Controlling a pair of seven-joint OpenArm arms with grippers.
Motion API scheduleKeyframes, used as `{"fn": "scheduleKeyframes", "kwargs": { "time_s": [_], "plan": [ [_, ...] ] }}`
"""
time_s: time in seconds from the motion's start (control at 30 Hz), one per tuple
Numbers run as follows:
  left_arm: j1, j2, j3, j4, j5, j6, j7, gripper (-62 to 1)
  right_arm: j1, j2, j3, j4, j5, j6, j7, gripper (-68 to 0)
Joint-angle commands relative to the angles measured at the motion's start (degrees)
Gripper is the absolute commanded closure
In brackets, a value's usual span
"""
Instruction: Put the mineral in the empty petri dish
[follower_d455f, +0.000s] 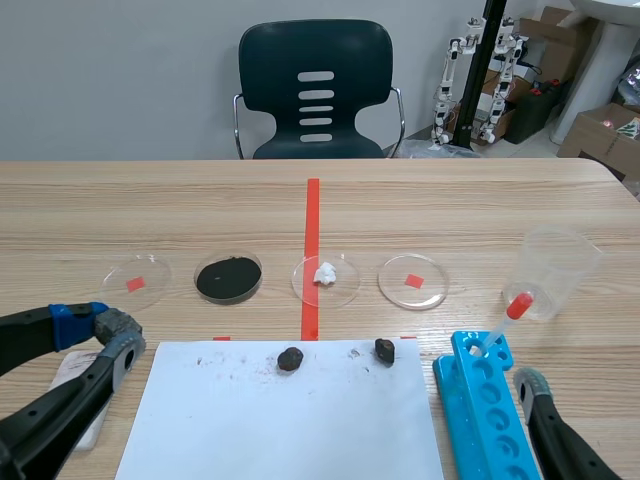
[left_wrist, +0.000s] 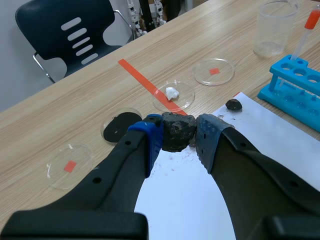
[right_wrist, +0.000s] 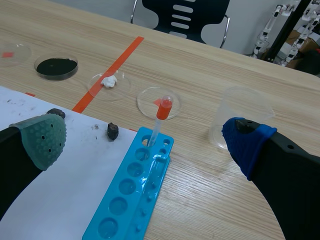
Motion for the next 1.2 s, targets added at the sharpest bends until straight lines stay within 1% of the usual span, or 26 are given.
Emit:
{"fn": "scheduleKeyframes", "kwargs": {
  "time_s": [0.0,0.87,0.97,1.0,1.03,1.17],
  "plan": [
    [-0.2,0.0,0.1,0.7,-0.4,0.1,-1.2,-5.5,0.3,0.0,0.4,0.8,0.6,-0.2,0.8,-67.9],
    [-0.2,0.3,0.1,0.7,-0.4,0.1,-1.0,-5.5,0.3,0.0,0.4,0.8,0.6,-0.2,0.8,-67.9],
    [-0.6,0.3,0.1,0.7,-0.4,0.6,-0.9,-5.5,0.3,0.0,0.4,0.8,0.6,-0.2,0.8,-67.9],
    [-1.2,0.3,0.1,0.6,-1.1,0.7,-0.2,-5.5,0.3,0.0,0.4,0.8,0.6,-0.2,0.8,-67.9],
    [-2.3,0.3,0.1,0.5,-2.7,0.7,0.8,-5.5,0.3,0.0,0.4,0.8,0.6,-0.2,0.8,-67.9],
    [-8.6,1.1,0.1,-1.0,-11.1,0.7,7.0,-5.5,0.3,0.0,0.4,0.8,0.6,-0.2,0.8,-67.9]
  ]
}}
